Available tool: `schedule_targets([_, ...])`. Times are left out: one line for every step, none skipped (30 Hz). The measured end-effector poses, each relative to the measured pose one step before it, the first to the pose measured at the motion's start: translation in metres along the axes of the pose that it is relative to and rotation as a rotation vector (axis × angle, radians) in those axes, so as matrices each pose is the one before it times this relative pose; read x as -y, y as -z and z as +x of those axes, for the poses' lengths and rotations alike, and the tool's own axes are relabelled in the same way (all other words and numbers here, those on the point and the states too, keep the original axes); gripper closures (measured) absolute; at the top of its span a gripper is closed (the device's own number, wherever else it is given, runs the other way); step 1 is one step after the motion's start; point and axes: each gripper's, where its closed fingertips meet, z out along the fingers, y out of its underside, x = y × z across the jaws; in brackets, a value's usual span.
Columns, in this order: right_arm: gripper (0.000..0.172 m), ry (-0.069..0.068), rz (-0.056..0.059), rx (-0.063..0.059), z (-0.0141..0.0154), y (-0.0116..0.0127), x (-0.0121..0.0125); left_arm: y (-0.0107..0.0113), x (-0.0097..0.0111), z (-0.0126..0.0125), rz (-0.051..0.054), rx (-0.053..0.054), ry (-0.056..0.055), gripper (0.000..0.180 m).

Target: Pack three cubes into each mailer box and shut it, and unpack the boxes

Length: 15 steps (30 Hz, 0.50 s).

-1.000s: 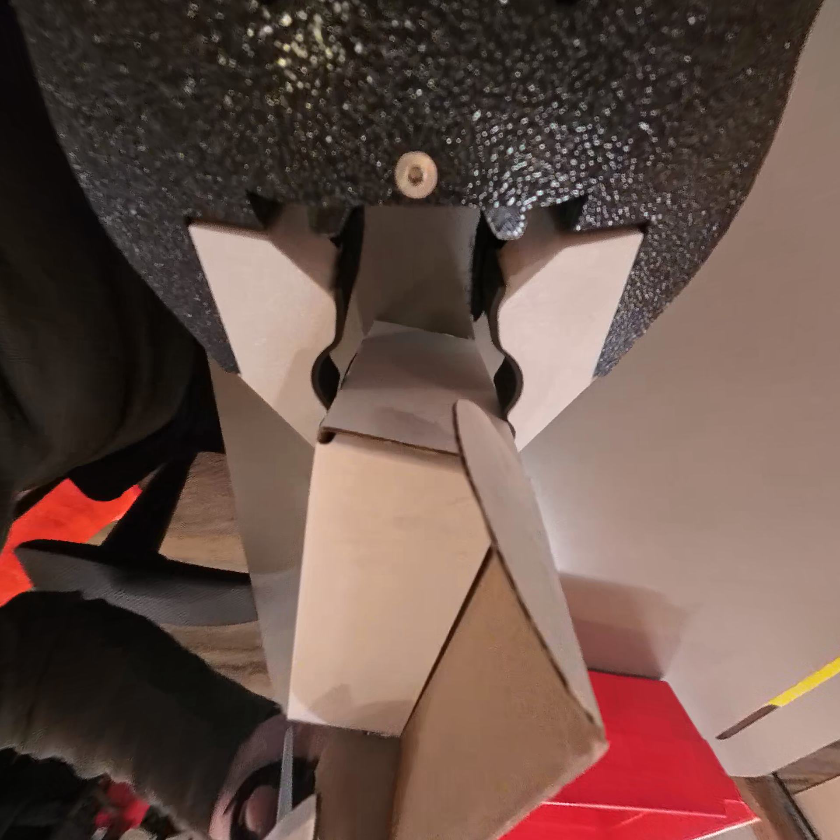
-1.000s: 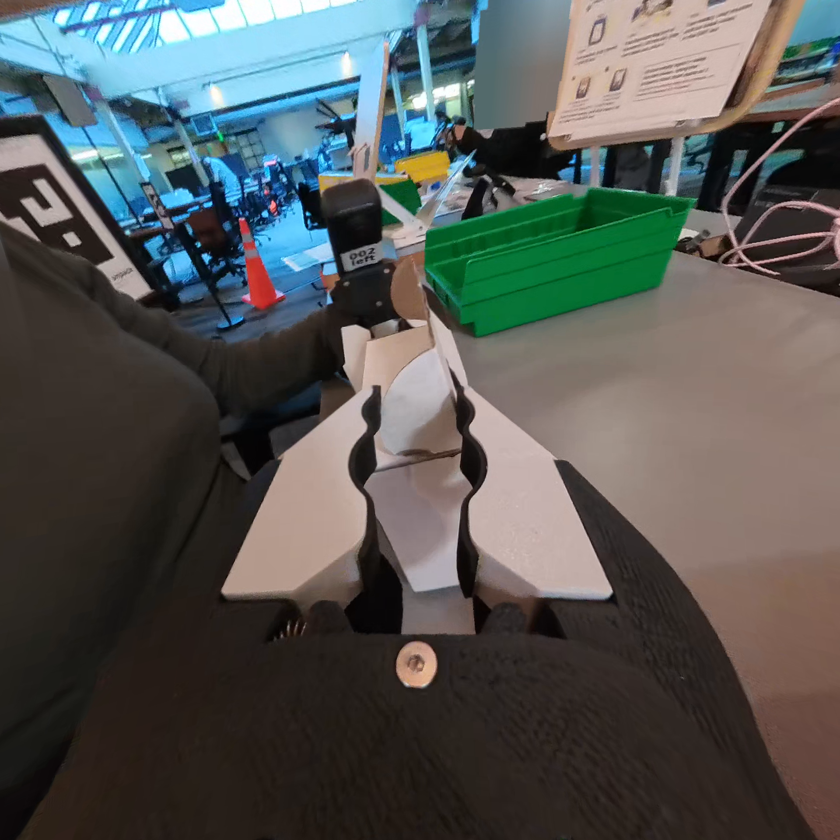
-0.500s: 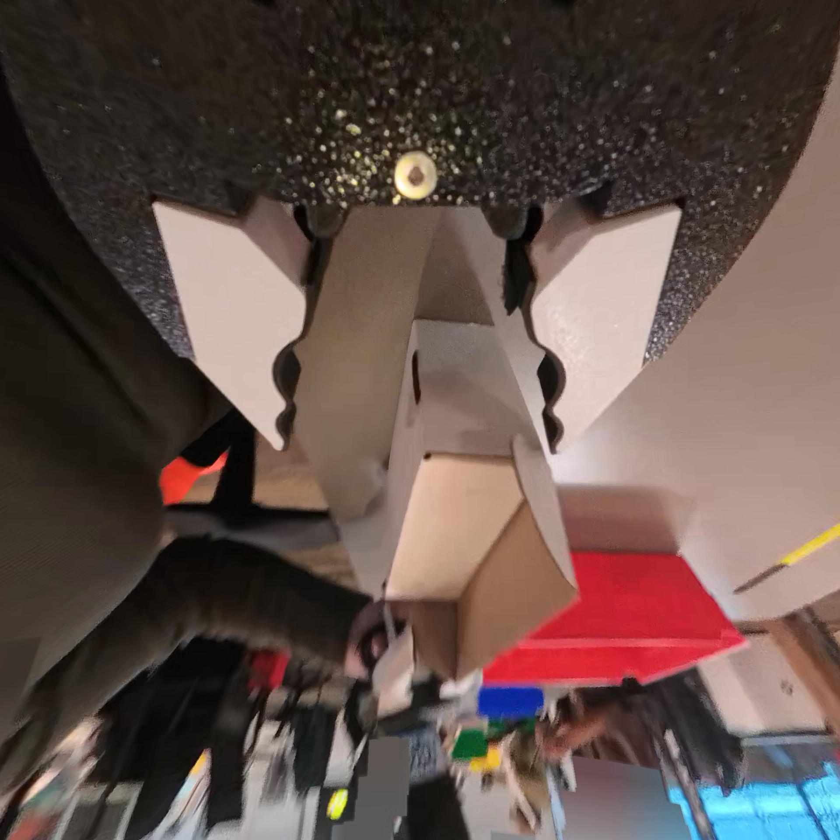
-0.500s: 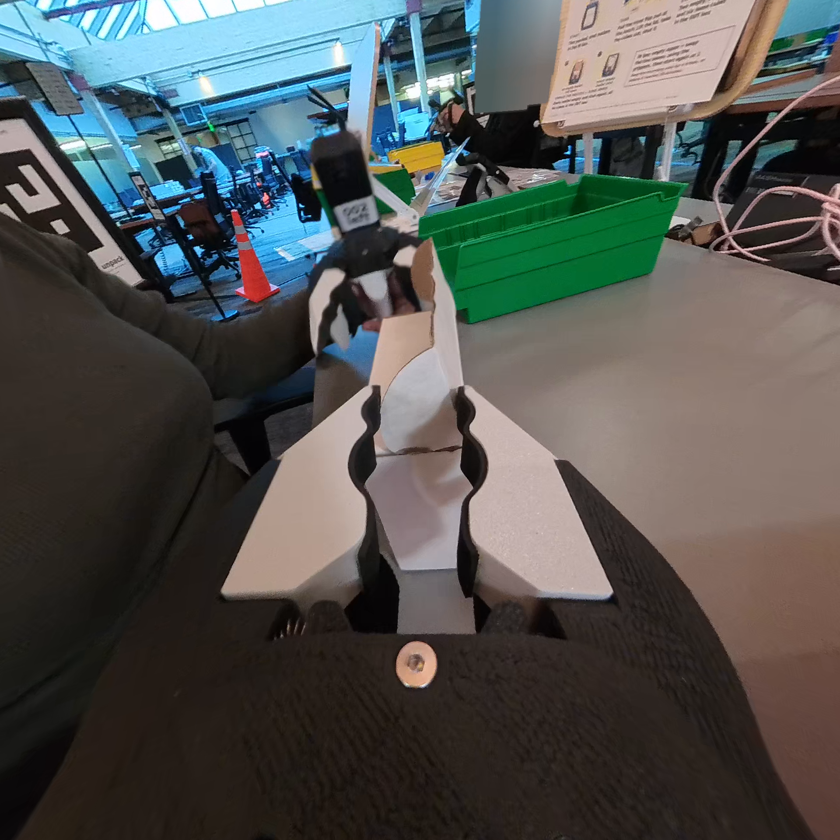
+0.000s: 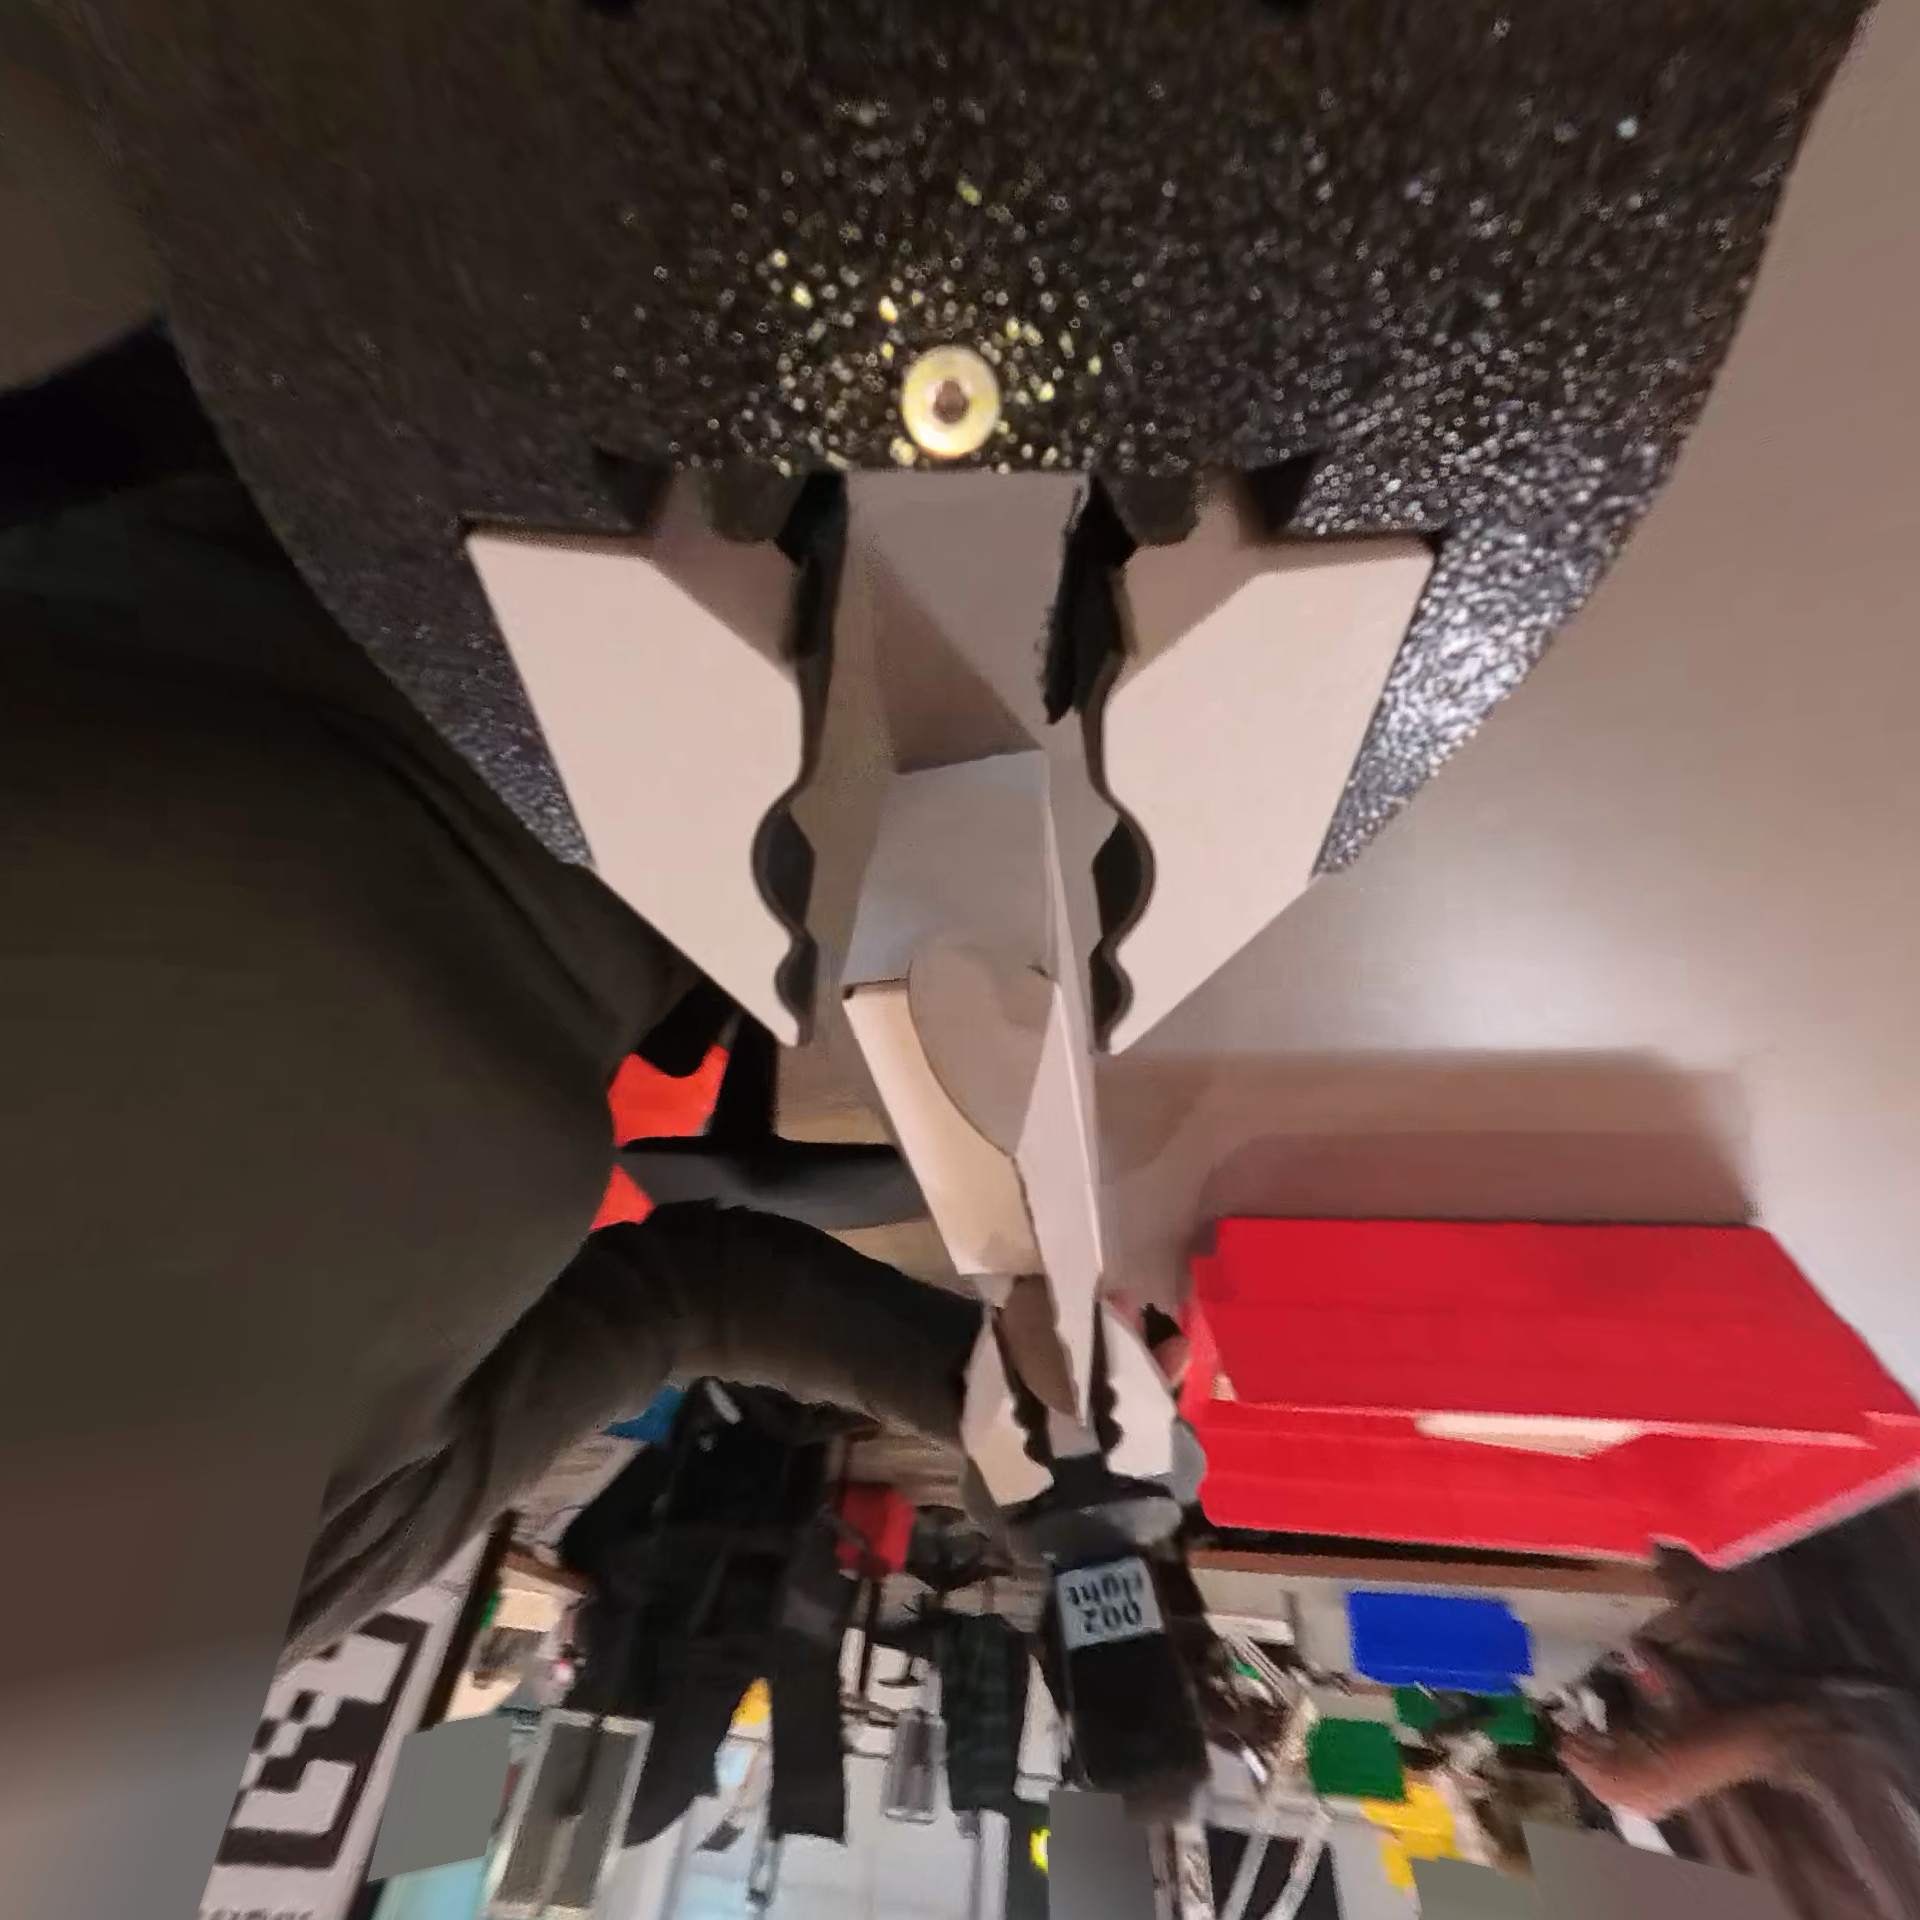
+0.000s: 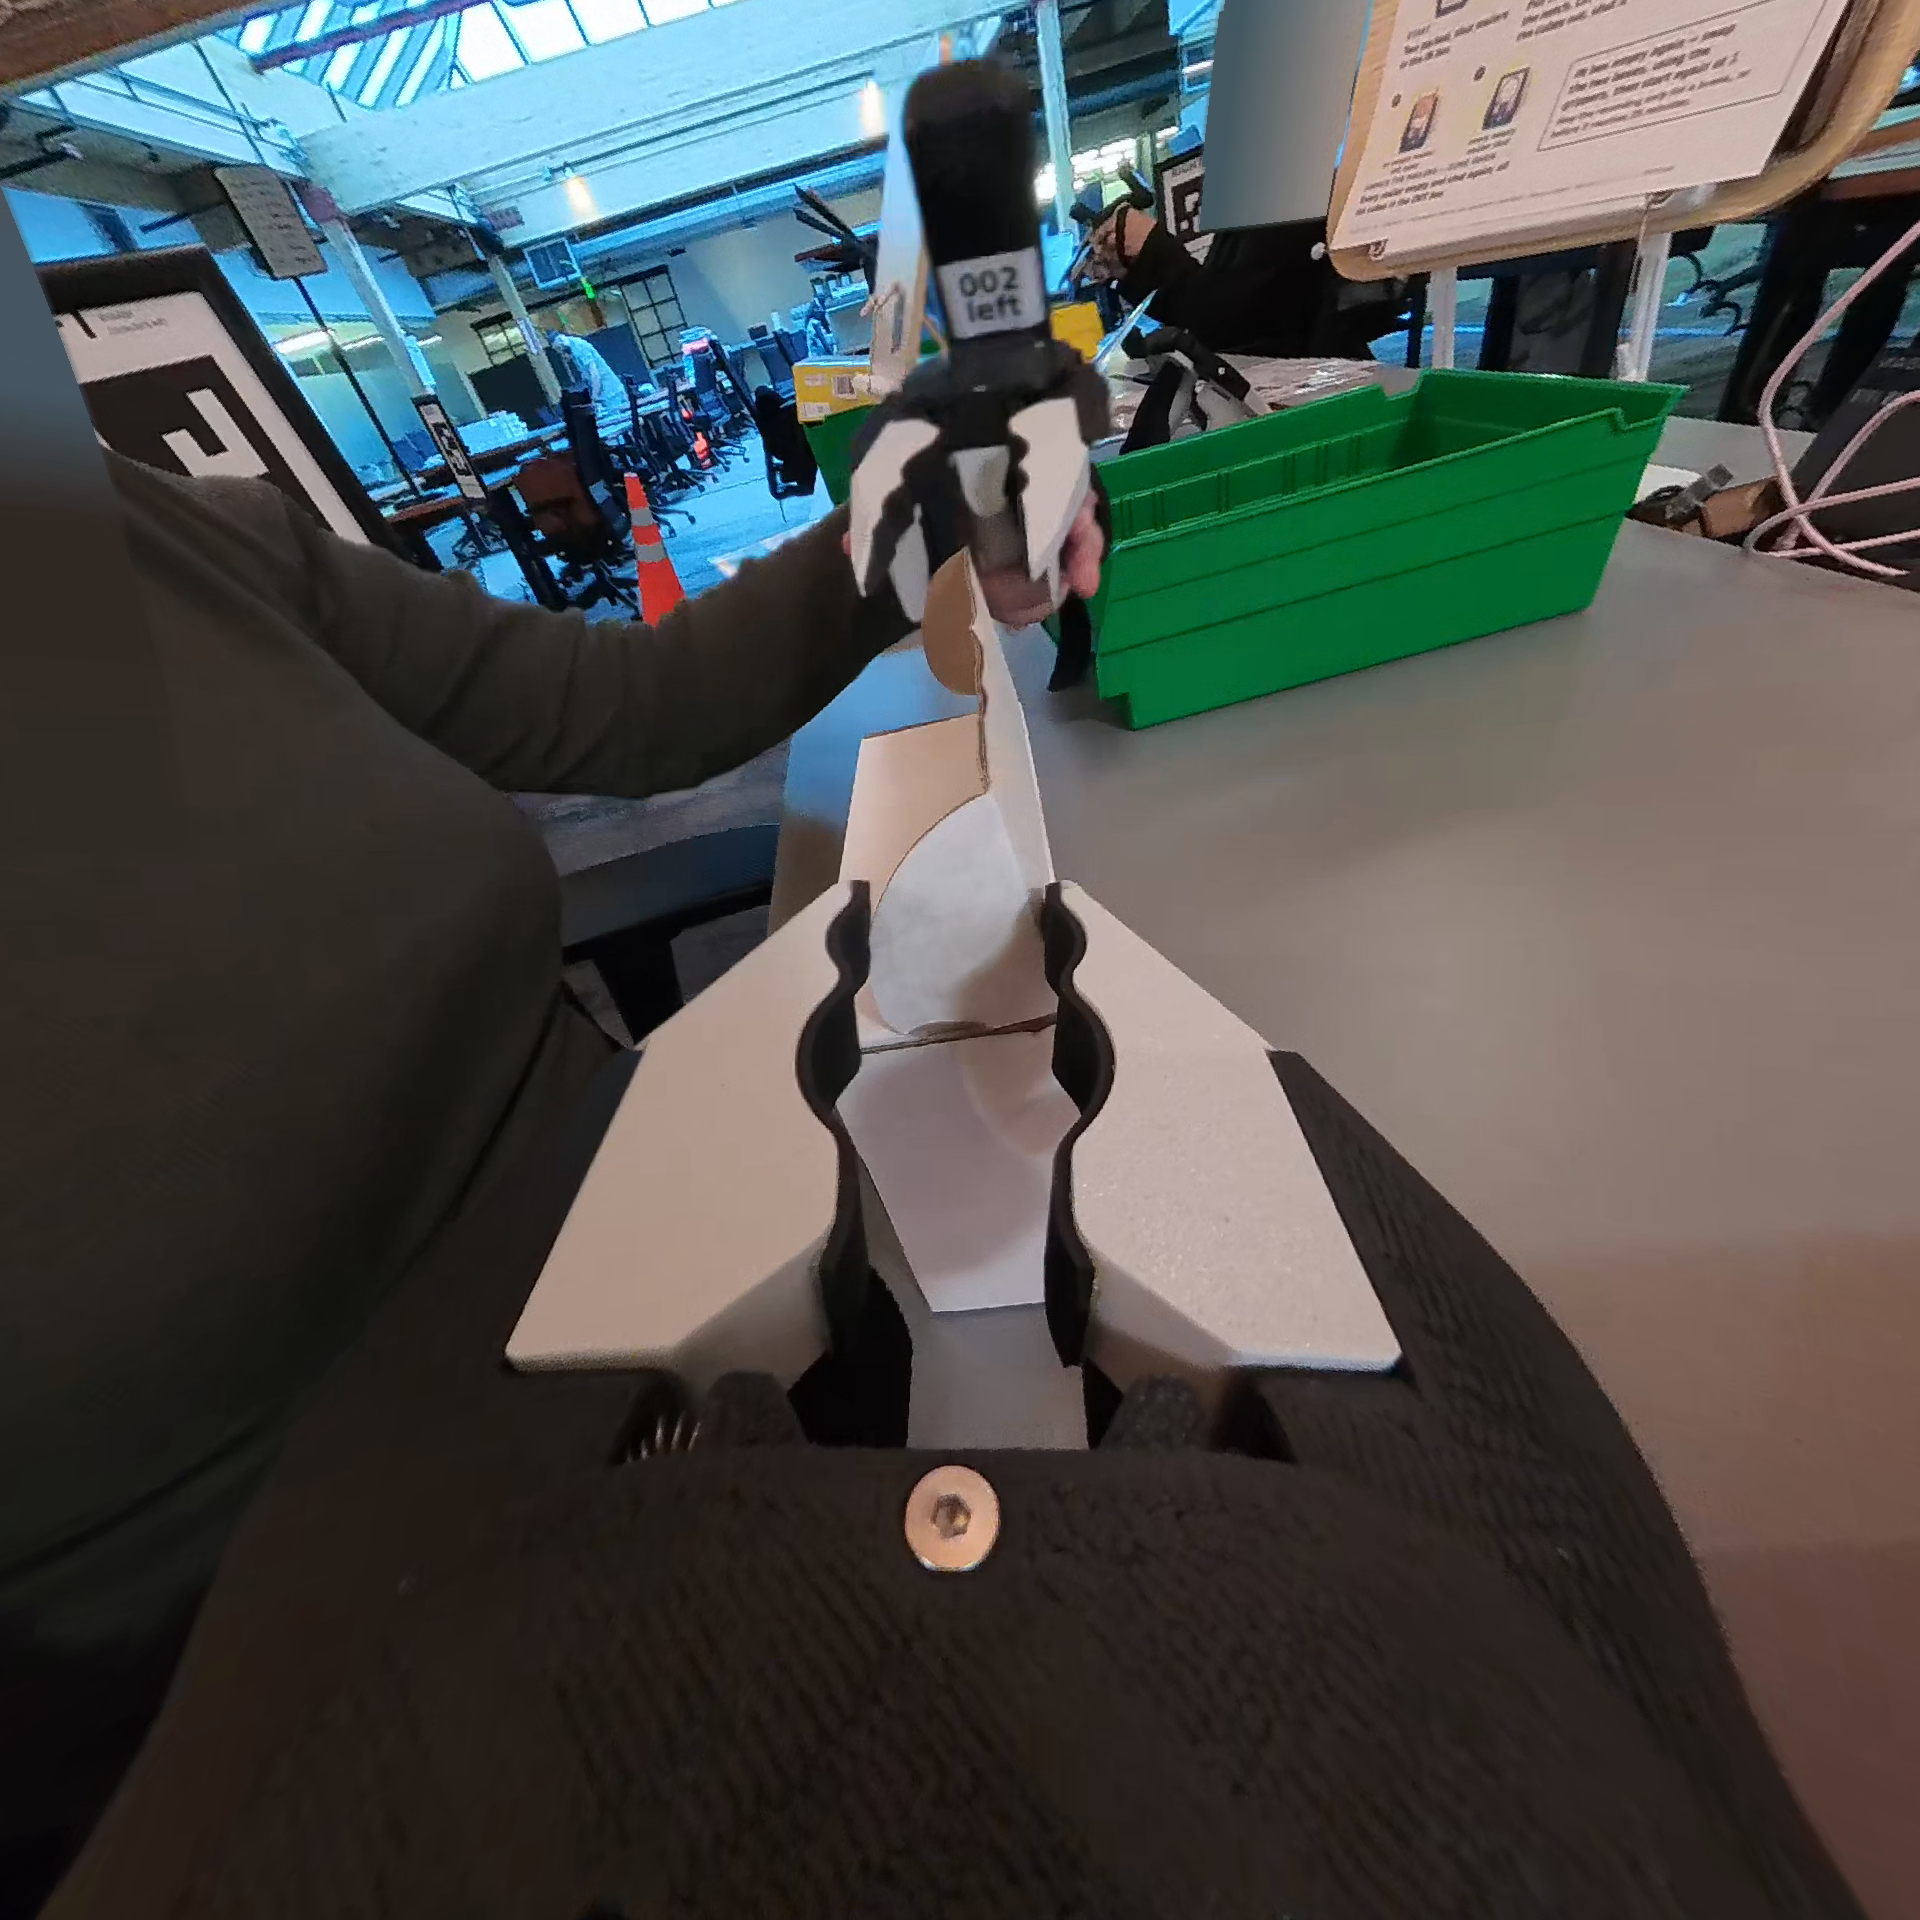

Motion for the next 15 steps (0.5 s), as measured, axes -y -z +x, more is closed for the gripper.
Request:
schedule_targets([0.139,-0.0034,-0.0007,0.0053,0.00013,0.00006,0.00006,-0.00096,-0.00434,-0.00320,-0.0288,-0.0206,0.0253,0.131])
schedule_targets([0.139,-0.0035,-0.0009,0.0038,0.00022,0.00007,0.00010,-0.00229,-0.00594,-0.00435,-0.0363,-0.0072,0.0167,0.137])
schedule_targets([0.139,-0.0035,-0.0009,0.0017,0.00020,0.00002,0.00015,-0.00392,-0.00521,-0.00234,-0.0330,-0.0130,0.0145,0.144])
schedule_targets([0.139,-0.0027,-0.0013,0.0001,0.00003,-0.00006,-0.00011,-0.00457,-0.00252,0.00095,-0.0226,-0.0233,0.0099,0.151])
schedule_targets([0.139,-0.0011,-0.0011,-0.0010,-0.00025,-0.00006,-0.00001,-0.00431,-0.00127,-0.00003,-0.0169,-0.0096,-0.0054,0.162])
schedule_targets([0.139,0.0003,-0.0005,-0.0050,0.00012,-0.00016,0.00001,-0.00336,-0.00082,-0.00220,-0.0146,0.0126,-0.0151,0.169])
schedule_targets([0.140,0.0018,-0.0003,-0.0065,-0.00005,-0.00027,-0.00006,-0.00232,0.00009,-0.00124,-0.0077,0.0125,-0.0176,0.175])
schedule_targets([0.140,0.0038,-0.0005,-0.0059,-0.00050,-0.00025,-0.00021,-0.00151,0.00124,-0.00053,0.0005,0.0106,-0.0150,0.180])
schedule_targets([0.140,0.0047,-0.0003,-0.0087,-0.00016,-0.00007,-0.00022,-0.00085,0.00056,-0.00008,-0.0010,0.0122,-0.0123,0.180])
schedule_targets([0.140,0.0046,0.0013,-0.0091,-0.00029,-0.00012,-0.00014,-0.00072,0.00174,0.00042,0.0093,0.0138,-0.0115,0.176])
schedule_targets([0.140,0.0030,0.0015,-0.0086,-0.00037,-0.00063,-0.00023,-0.00077,0.00060,0.00062,0.0037,0.0138,-0.0133,0.171])
schedule_targets([0.140,0.0025,0.0012,-0.0096,0.00001,-0.00044,-0.00022,-0.00083,0.00008,0.00088,0.0002,0.0138,-0.0080,0.167])
schedule_targets([0.140,0.0024,0.0014,-0.0118,0.00032,-0.00020,0.00010,-0.00088,0.00053,0.00131,0.0030,0.0138,-0.0135,0.163])
schedule_targets([0.140,0.0005,0.0004,-0.0114,0.00042,-0.00025,0.00014,-0.00104,0.00053,-0.00074,0.0007,0.0312,-0.0168,0.154])
schedule_targets([0.140,0.0025,0.0003,-0.0115,0.00017,-0.00028,0.00005,-0.00072,0.00077,-0.00014,0.0000,0.0316,-0.0149,0.145])
